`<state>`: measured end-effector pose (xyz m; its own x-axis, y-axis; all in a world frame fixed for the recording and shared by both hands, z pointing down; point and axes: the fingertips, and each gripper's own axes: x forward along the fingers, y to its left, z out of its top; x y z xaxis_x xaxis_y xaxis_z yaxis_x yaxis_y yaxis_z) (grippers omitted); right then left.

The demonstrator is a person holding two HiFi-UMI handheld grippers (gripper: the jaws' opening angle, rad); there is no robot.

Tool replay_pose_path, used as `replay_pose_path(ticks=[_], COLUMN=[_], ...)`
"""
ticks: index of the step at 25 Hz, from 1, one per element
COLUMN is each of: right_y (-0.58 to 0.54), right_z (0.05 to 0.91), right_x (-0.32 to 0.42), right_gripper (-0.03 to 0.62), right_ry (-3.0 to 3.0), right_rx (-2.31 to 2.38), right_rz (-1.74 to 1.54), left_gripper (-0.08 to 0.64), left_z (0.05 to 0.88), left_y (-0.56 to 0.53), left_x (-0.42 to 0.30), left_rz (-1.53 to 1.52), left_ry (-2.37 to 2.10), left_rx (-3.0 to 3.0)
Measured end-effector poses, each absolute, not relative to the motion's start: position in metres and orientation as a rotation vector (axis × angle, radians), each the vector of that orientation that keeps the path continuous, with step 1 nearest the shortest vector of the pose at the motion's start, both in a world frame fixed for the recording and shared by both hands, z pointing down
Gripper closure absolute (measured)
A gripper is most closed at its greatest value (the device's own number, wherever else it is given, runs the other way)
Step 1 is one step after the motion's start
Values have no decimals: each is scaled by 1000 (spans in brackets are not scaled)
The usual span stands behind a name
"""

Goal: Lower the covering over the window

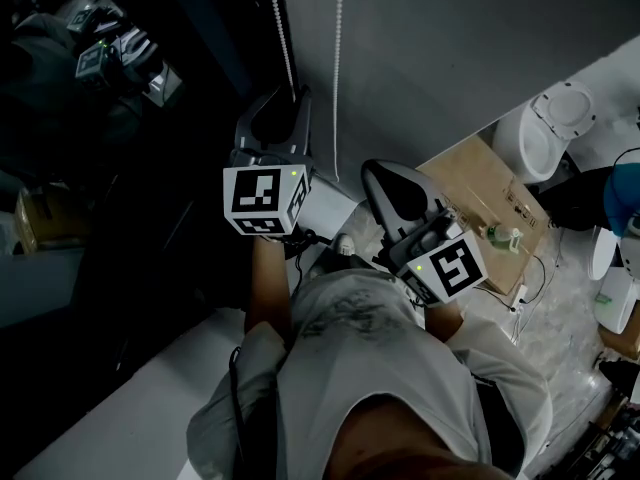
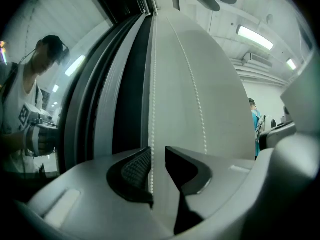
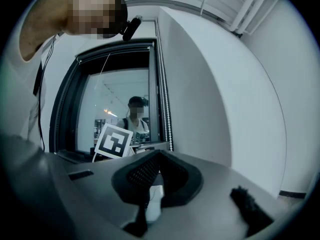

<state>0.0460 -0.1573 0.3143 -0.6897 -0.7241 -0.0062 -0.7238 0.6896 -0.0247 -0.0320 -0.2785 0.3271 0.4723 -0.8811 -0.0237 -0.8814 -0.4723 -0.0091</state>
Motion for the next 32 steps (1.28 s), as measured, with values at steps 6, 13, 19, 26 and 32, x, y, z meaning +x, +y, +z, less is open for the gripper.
replay_pose_path(ticks=[6,13,19,26,32], right_y=[-156,-154,-152,-155,-148], right_z=[315,316,312,299,271], right_x=[49,53,53,48,25], right_gripper=[575,575,575,575,575], right_ry=[2839,2843,2841,2832,2839], right_rx=[-1250,-1271,-1231,-1130,-1018], right_rz=[-53,-52,-47,-17,60], left_gripper=[466,551,552,552,554], left_z=[324,318,319,321,320], left_y=[-286,-291,-276,-255,-222], left_x=[-27,-26,-19,-12,-21], left_rz=[27,72,106,82,58], left_ry=[1546,1542,1506,1455,1395], left_rx=[-2696,-2705,-2770,-2822,-2847])
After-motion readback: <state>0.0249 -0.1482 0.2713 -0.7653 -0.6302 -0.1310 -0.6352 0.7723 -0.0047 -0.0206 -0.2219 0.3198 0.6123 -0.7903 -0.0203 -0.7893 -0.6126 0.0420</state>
